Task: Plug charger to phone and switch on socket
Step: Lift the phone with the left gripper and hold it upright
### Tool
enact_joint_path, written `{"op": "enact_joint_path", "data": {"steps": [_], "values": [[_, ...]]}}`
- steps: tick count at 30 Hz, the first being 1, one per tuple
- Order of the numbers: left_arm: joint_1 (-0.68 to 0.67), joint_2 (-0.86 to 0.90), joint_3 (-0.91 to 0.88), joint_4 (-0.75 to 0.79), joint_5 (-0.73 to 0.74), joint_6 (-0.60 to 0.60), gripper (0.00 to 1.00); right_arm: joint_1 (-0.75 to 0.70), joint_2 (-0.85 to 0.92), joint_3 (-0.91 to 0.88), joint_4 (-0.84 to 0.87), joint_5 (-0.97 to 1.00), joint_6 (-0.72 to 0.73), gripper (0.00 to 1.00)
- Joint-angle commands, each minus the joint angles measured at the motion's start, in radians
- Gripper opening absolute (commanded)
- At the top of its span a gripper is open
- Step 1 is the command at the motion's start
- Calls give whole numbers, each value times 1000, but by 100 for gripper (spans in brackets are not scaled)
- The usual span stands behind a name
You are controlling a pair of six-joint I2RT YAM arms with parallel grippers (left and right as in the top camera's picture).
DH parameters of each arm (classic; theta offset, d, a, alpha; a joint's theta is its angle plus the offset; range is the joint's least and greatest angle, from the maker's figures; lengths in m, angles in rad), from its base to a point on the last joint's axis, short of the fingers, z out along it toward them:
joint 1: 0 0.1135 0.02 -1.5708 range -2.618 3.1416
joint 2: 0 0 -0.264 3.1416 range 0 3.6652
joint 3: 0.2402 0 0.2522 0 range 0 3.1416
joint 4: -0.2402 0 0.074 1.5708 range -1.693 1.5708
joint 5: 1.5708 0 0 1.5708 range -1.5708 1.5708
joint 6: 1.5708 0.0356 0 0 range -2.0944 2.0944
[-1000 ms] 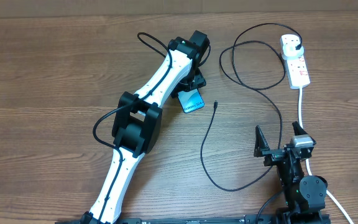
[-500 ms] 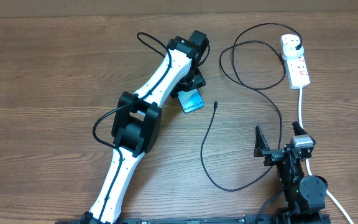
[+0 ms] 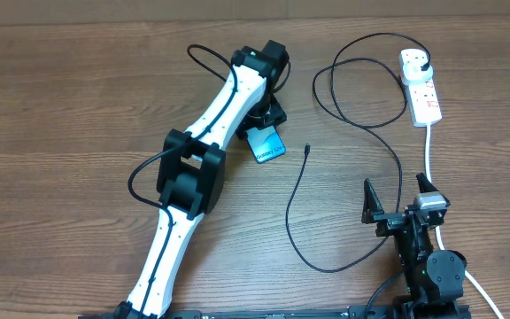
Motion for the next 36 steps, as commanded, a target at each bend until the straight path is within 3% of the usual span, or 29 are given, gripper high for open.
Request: {"op": "enact_joint_path", "data": {"steps": [1,9,21,29,36], "values": [[20,11,78,-25,45,5,75,6,-10,-11,5,2,0,100],[63,11,155,-60,291,80,74,6,-10,-11,5,2,0,100],[189,11,156,-42,853,167,73,6,-10,-11,5,2,0,100],[283,11,156,-32,1307,267,72,6,-10,-11,5,2,0,100],[350,11,156,-32,1496,266,73,6,-10,-11,5,2,0,100]]}}
